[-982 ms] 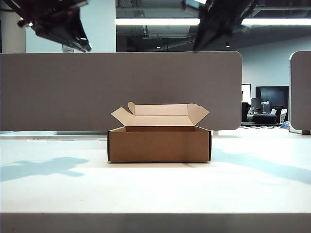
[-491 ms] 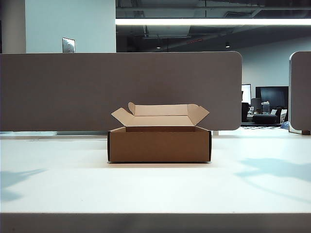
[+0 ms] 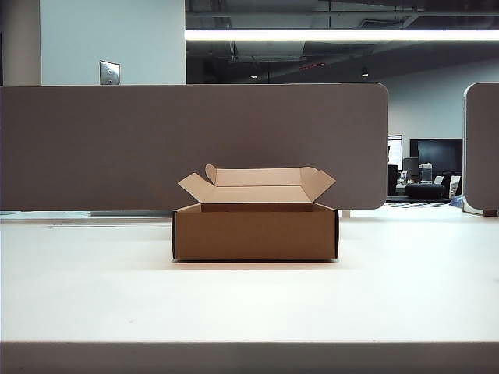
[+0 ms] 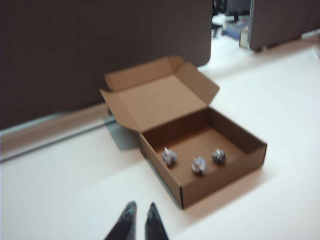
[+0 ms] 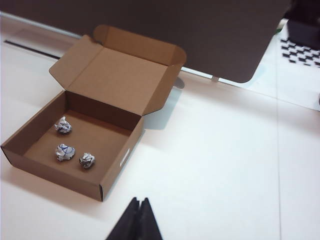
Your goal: Pick up all the paper balls on the table and put them in the paper box.
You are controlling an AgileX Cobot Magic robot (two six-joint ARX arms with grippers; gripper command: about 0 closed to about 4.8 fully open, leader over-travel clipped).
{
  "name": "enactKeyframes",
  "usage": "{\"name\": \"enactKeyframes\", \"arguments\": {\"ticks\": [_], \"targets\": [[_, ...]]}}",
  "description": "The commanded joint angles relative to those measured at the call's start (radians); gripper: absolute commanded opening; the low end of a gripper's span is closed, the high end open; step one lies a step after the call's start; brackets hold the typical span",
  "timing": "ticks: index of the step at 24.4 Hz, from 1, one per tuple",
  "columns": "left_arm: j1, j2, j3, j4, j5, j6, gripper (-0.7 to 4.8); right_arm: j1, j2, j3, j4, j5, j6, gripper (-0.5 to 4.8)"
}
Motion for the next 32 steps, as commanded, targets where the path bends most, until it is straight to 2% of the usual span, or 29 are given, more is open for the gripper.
{"name": "enactKeyframes", "arguments": {"ticks": [1,2,6,9,11,14,17,23,28,30,32], "targets": [[0.000,-0.064,-0.051,-0.023,-0.006,-0.003,0.25,0.001,-0.111,-0.121,0.051,0.004,0.003,-0.04],[0.000,-0.080,-0.068,-0.028,-0.007,-0.002,0.25,0.001,-0.139,-0.158,0.064,0.005,0.003,-0.04],[0.000,-0.108,-0.135,-0.116,-0.121,-0.003,0.25,0.001,-0.272,-0.328,0.075,0.009,0.005,0.00],[0.000,-0.109,-0.179,-0.105,-0.200,-0.075,0.25,0.000,-0.349,-0.428,0.106,0.035,0.005,0.00],[0.000,-0.116,-0.211,-0.089,-0.225,-0.081,0.25,0.001,-0.398,-0.489,0.149,0.043,0.005,0.00],[0.000,-0.146,-0.276,0.002,-0.222,-0.084,0.25,0.001,-0.480,-0.584,0.237,0.043,0.005,-0.01],[0.000,-0.193,-0.341,0.087,-0.174,-0.089,0.25,0.001,-0.566,-0.675,0.312,0.043,0.005,-0.01],[-0.001,-0.312,-0.449,0.164,-0.155,-0.108,0.23,0.001,-0.731,-0.859,0.381,0.042,0.006,-0.01],[0.000,-0.349,-0.507,0.183,-0.153,-0.113,0.16,0.002,-0.731,-0.928,0.456,0.042,0.006,-0.01],[0.000,-0.349,-0.551,0.256,-0.152,-0.126,-0.08,0.006,-0.734,-0.961,0.473,0.043,0.008,-0.01],[0.000,-0.349,-0.582,0.308,-0.153,-0.142,-0.06,0.005,-0.734,-0.983,0.473,0.042,0.010,-0.01]]}}
